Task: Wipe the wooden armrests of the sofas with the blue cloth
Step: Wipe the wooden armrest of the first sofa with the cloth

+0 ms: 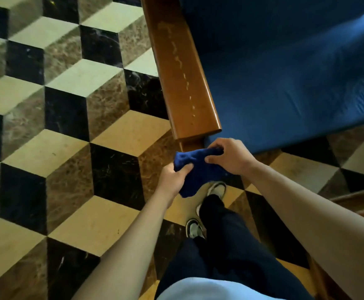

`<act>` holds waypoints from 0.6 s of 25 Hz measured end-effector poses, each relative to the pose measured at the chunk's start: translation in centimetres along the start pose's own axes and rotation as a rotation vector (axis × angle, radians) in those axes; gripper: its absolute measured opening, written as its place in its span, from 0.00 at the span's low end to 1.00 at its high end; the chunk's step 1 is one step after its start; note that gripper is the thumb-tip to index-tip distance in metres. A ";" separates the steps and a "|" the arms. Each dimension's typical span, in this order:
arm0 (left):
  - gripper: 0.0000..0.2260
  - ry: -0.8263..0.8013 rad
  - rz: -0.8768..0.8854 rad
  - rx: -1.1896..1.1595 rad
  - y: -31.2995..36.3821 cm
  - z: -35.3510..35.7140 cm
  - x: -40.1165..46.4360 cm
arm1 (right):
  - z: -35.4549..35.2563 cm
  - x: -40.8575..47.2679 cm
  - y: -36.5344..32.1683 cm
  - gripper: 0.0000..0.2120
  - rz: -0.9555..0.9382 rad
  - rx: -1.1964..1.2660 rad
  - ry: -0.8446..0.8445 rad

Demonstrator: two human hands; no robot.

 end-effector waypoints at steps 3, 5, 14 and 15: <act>0.04 0.034 -0.135 -0.033 0.6 2.6 2.9 | 0.3 4.0 2.0 0.09 0.098 -0.016 0.017; 0.07 0.052 -0.145 0.007 2.0 4.5 5.6 | 0.1 7.4 2.9 0.11 0.143 -0.038 0.019; 0.12 0.294 -0.053 0.421 8.1 9.5 16.3 | 0.3 17.3 4.9 0.38 0.519 0.246 0.270; 0.13 0.323 -0.059 0.532 8.1 8.8 16.4 | 1.9 17.0 4.4 0.40 0.539 0.291 0.229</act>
Point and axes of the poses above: each hand's wrist, its own x-axis towards the middle knuckle, its own z-axis out of the palm, y = z × x, the point moved 3 cm from there along x, towards the middle knuckle, and after that the axes turned 8 degrees about -x, right-handed, at the moved point
